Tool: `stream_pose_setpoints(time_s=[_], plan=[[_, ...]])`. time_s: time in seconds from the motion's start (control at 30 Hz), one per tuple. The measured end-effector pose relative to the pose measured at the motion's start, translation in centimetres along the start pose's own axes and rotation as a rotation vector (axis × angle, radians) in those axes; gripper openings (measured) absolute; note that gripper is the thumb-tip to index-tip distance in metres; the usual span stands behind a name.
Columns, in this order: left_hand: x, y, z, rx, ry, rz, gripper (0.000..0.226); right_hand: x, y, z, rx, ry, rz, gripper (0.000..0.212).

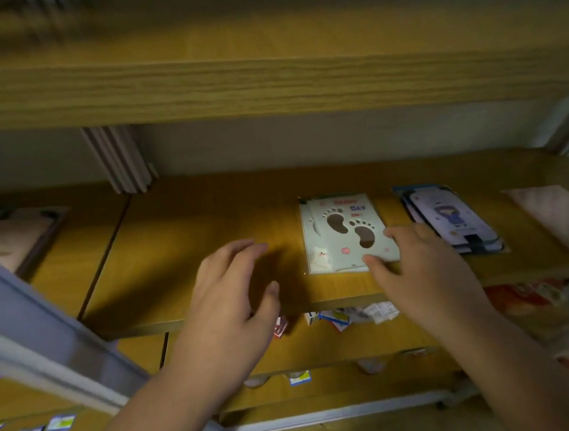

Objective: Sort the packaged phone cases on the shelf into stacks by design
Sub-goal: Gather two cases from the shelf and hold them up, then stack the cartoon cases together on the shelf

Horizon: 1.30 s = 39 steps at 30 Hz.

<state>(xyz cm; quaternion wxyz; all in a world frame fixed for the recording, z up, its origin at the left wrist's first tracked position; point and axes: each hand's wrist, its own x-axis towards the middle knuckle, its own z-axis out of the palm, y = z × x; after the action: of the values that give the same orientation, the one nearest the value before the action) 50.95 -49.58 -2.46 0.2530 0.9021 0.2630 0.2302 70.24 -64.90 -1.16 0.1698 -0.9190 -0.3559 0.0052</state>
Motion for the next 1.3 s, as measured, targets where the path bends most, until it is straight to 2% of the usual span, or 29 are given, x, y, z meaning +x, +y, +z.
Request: stream_pose_setpoints(time_s=[0.17, 0.4, 0.53, 0.67, 0.87, 1.1, 1.3], plan=[[-0.9, 0.2, -1.5, 0.123, 0.024, 0.047, 0.056, -2.6, -2.2, -1.0, 0.030, 0.023, -0.191, 0.050], [-5.2, 2.0, -4.5, 0.245, 0.094, -0.004, 0.061, -5.6, -4.5, -2.3, 0.178, 0.141, -0.404, 0.039], [-8.8, 2.8, -6.6, 0.303, 0.125, -0.046, 0.058, -7.4, -5.1, -1.4, 0.204, 0.062, -0.453, 0.047], [-12.4, 2.9, -9.0, 0.363, 0.165, -0.127, 0.055, -9.0, -6.5, 0.1, 0.282, 0.037, -0.476, 0.045], [-17.1, 1.5, -13.1, 0.401, 0.265, -0.238, 0.056, -12.2, -12.0, 0.7, 0.377, -0.034, -0.638, 0.043], [-20.3, -3.6, -17.7, 0.377, 0.337, -0.331, 0.059, -15.0, -21.4, 2.2, 0.446, -0.089, -0.811, 0.042], [-21.1, -14.1, -23.4, 0.338, 0.348, -0.354, 0.057, -15.3, -32.6, 6.6, 0.413, -0.119, -0.839, 0.035]])
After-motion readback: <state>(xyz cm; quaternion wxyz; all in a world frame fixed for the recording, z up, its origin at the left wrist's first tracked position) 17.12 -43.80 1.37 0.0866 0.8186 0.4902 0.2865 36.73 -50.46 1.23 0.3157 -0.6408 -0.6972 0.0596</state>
